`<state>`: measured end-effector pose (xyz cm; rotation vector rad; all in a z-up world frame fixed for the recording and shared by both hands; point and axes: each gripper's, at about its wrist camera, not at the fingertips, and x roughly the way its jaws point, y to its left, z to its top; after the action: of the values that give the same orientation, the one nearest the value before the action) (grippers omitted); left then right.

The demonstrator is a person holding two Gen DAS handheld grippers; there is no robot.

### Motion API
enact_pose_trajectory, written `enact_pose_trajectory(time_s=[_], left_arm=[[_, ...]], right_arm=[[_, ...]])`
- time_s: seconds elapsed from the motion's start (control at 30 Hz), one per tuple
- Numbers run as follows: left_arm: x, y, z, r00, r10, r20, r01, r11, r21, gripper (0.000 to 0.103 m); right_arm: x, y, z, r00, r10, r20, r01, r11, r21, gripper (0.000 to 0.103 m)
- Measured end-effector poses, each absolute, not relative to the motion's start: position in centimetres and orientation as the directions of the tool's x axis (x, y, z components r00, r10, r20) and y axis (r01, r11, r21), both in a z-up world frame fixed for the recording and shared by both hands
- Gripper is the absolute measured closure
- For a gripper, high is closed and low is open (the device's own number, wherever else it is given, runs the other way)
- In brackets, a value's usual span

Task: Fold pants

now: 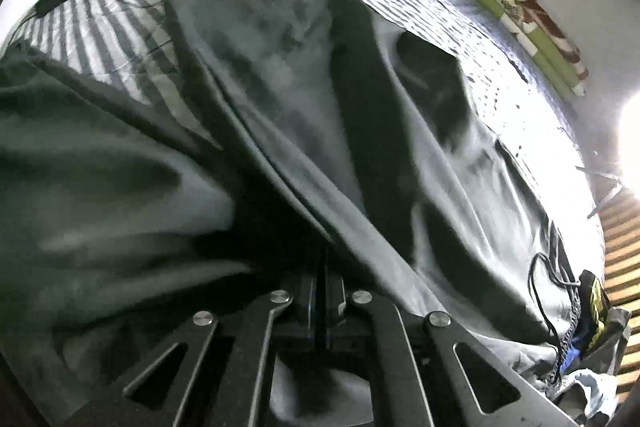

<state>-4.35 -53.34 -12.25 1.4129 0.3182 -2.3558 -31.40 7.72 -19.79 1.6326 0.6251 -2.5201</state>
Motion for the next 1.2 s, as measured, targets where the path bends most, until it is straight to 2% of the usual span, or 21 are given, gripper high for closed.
enact_pose_trajectory(time_s=[0.13,0.23,0.27,0.33,0.37,0.4,0.5,0.6,0.67,0.77,0.83,0.93,0.97,1.03,1.2], left_arm=[[-10.6,-50.9,-14.0,-0.395,-0.209,-0.894,0.327,-0.942,0.076,0.019],[-14.4,-49.7,-17.3,-0.311,-0.232,-0.922,0.273,-0.951,0.147,0.021],[-15.1,-49.5,-18.5,-0.282,-0.237,-0.93,0.259,-0.952,0.164,0.025],[-15.6,-49.3,-19.8,-0.255,-0.23,-0.939,0.254,-0.953,0.164,0.055],[-15.5,-49.2,-20.1,-0.261,-0.222,-0.939,0.257,-0.954,0.154,0.061],[-15.4,-49.1,-20.0,-0.28,-0.205,-0.938,0.262,-0.956,0.131,0.076],[-15.4,-49.2,-19.1,-0.296,-0.236,-0.926,0.276,-0.949,0.153,0.08],[-15.5,-50.9,-16.1,-0.347,-0.283,-0.894,0.342,-0.926,0.161,0.09],[-16.2,-52.3,-13.8,-0.373,-0.343,-0.862,0.388,-0.902,0.191,0.091],[-18.5,-54.1,-11.5,-0.389,-0.39,-0.835,0.43,-0.878,0.21,0.091],[-20.4,-54.4,-11.1,-0.384,-0.407,-0.829,0.425,-0.875,0.233,0.091],[-23.8,-54.6,-12.1,-0.343,-0.442,-0.829,0.403,-0.866,0.295,0.091],[-24.8,-54.5,-12.7,-0.324,-0.451,-0.832,0.384,-0.866,0.321,0.091],[-25.3,-53.9,-13.7,-0.307,-0.459,-0.834,0.364,-0.866,0.342,0.091],[-24.9,-53.4,-15.7,-0.286,-0.45,-0.846,0.344,-0.872,0.348,0.091]], right_arm=[[-31.2,7.4,-19.4,-0.432,0.114,-0.895,0.312,-0.912,-0.266,0.1],[-30.5,7.1,-18.8,-0.445,0.071,-0.893,0.337,-0.91,-0.241,0.099],[-30.4,7.0,-18.4,-0.449,0.052,-0.892,0.348,-0.909,-0.229,0.099],[-30.5,6.8,-18.1,-0.449,0.02,-0.893,0.373,-0.904,-0.207,0.098],[-30.4,6.7,-18.0,-0.444,-0.013,-0.896,0.398,-0.899,-0.184,0.097],[-30.3,6.5,-17.9,-0.438,-0.038,-0.898,0.413,-0.896,-0.163,0.095],[-30.7,6.5,-17.8,-0.416,-0.1,-0.904,0.434,-0.895,-0.1,0.094],[-31.2,6.2,-17.8,-0.411,-0.121,-0.904,0.441,-0.894,-0.081,0.095],[-31.6,6.0,-17.6,-0.42,-0.145,-0.896,0.445,-0.893,-0.064,0.095],[-32.9,5.8,-17.7,-0.463,-0.092,-0.882,0.414,-0.902,-0.123,0.096],[-34.1,6.0,-18.3,-0.462,-0.064,-0.885,0.382,-0.914,-0.134,0.098],[-35.4,7.1,-18.3,-0.451,-0.106,-0.886,0.353,-0.933,-0.068,0.097],[-35.4,7.7,-18.0,-0.437,-0.162,-0.885,0.363,-0.932,-0.008,0.096],[-35.0,8.3,-17.5,-0.393,-0.254,-0.884,0.396,-0.914,0.087,0.081],[-33.0,7.4,-17.9,-0.379,-0.235,-0.895,0.514,-0.858,0.008,0.079]])
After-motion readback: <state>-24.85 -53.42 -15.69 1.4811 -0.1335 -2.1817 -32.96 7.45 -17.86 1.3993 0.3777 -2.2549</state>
